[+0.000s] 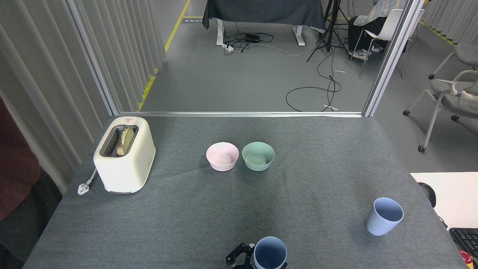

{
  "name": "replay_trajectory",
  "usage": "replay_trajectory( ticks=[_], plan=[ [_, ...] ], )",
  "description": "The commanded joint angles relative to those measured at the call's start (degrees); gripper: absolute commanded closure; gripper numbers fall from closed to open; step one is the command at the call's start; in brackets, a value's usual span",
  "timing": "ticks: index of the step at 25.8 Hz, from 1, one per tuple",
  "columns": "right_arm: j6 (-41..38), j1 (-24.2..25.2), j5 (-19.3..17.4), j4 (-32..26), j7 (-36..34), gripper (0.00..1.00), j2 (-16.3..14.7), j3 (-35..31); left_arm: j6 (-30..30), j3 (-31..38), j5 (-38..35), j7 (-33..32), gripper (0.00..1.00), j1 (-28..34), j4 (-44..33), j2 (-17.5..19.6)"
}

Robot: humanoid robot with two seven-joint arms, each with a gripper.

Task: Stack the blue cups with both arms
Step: 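Carry the blue cup with the left gripper toward the table's front center, then release the blue cup and withdraw the left gripper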

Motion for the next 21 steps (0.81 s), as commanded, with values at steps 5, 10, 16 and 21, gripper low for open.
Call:
replay_trajectory(
  ticks=[5,10,16,21],
  plan=[
    [0.00,0.00,-0.01,0.04,0.01,0.00,0.15,0.00,0.52,0.53,0.54,1.62,0.00,-0.45,0.64,0.10],
    [0.00,0.00,-0.01,0.04,-0.34,0.00,0.15,-0.09,0.52,1.41,0.54,1.70,0.00,-0.18,0.64,0.10],
    [0.00,0.09,-0.01,0.04,-0.43,0.00,0.15,-0.09,0.43,2.64,0.54,1.70,0.00,0.34,-0.24,0.10],
    [0.00,0.00,-0.01,0.04,-0.43,0.00,-0.02,-0.09,-0.45,3.17,0.80,1.70,0.00,2.37,-2.70,0.98]
  ],
)
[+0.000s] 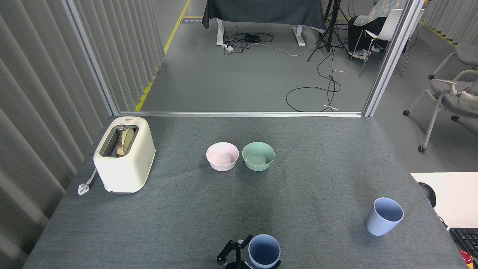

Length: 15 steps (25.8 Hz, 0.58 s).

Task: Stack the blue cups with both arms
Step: 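Release the blue cup and withdraw the left gripper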

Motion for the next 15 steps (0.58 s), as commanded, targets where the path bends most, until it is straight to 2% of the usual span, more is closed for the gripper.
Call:
replay_trajectory(
  ticks=[1,4,11,13,15],
  plan=[
    [-0.01,0.00,0.00,0.00,-0.06,0.00,-0.11,0.00,-1.11,0.31,0.35,-0.02,0.00,1.84,-2.74,1.46],
    [-0.01,-0.08,0.00,0.00,-0.06,0.00,-0.11,0.00,-3.84,0.31,0.79,-0.02,0.00,4.57,-5.82,4.01],
    [-0.01,-0.08,0.00,0.00,-0.06,0.00,0.07,0.09,-4.89,0.48,1.14,0.07,0.00,9.14,-10.30,8.05],
    [-0.01,-0.08,0.00,0.00,-0.06,0.00,0.07,0.00,-4.72,2.33,1.14,0.25,0.00,10.19,-10.48,8.49],
    [0.08,-0.26,-0.09,0.00,0.03,0.00,0.07,0.00,-4.63,6.98,1.14,0.60,0.00,10.63,-10.22,8.67]
  ],
)
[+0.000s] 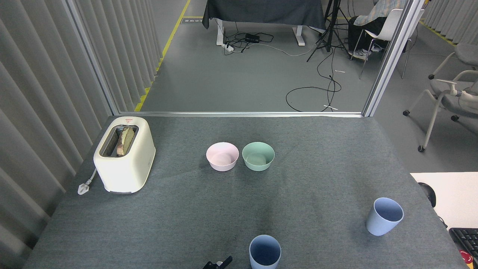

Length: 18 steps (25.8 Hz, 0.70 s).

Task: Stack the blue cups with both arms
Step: 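Release the blue cup and withdraw the left gripper, then reach the right gripper to the other blue cup and grasp it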

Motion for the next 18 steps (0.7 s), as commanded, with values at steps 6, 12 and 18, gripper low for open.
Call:
replay_trajectory(
  ticks=[6,12,18],
  plan=[
    [-0.09,-6.56,-0.95,5.27,0.90,0.00,-0.58,-2.31,0.54,24.77,5.55,-0.02,0.00,1.01,3.77,0.65],
    [-1.32,-14.47,-6.23,13.53,2.13,0.00,-1.20,-6.97,0.45,31.19,10.82,0.24,0.00,1.71,4.65,1.35],
    [-3.26,-18.60,-13.43,18.37,2.22,0.00,-8.93,-11.80,0.71,31.63,11.26,0.24,0.00,1.71,4.56,1.35]
  ],
)
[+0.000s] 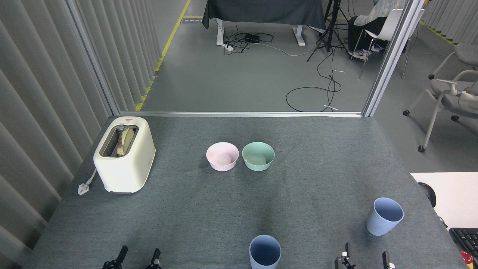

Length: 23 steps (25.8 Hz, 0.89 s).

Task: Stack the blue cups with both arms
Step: 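Reach the right gripper to the other blue cup and grasp it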

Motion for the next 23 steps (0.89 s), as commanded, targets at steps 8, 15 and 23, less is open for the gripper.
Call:
replay_trajectory(
  ticks=[8,15,23],
  plan=[
    [-2.28,-9.74,-4.02,10.67,0.73,0.00,-3.48,-2.63,0.33,0.33,0.29,0.12,0.00,0.07,-0.01,0.06],
    [-3.77,-15.54,-3.67,17.70,0.55,0.00,-3.65,-2.55,0.24,0.59,0.29,0.12,0.00,0.07,-0.80,0.15],
    [-4.47,-18.44,-4.11,20.25,0.55,0.00,-4.53,-2.72,0.06,0.59,0.29,0.03,0.00,0.16,-2.03,0.15]
  ],
)
